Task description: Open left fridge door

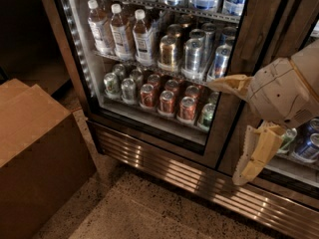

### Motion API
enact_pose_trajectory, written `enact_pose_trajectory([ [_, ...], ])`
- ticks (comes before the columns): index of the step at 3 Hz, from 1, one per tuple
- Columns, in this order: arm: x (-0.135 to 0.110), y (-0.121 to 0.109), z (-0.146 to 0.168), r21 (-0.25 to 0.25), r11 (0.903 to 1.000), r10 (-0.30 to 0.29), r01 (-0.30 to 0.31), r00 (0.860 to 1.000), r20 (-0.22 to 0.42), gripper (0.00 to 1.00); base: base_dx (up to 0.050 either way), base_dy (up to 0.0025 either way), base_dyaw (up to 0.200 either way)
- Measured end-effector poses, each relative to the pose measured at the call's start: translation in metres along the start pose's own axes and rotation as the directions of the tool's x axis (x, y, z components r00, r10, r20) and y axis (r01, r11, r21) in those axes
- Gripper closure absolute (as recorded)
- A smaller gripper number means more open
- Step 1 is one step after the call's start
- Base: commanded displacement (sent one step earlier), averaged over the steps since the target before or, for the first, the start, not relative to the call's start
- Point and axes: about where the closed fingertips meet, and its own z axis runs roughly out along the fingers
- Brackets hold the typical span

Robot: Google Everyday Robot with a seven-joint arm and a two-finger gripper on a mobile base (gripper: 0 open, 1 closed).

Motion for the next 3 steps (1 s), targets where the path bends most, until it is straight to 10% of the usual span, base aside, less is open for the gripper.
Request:
enact_pose_trajectory([
  [2,0.0027,-0.0011,0.0013,-0.02,0.9998,-0.004,0.005,0.998,0.058,0.0,0.0,0.0,0.0],
  [3,0.0021,-0.0022,0.0053,-0.05,0.9982,-0.022,0.032,0.983,0.184,0.0,0.0,0.0,0.0],
])
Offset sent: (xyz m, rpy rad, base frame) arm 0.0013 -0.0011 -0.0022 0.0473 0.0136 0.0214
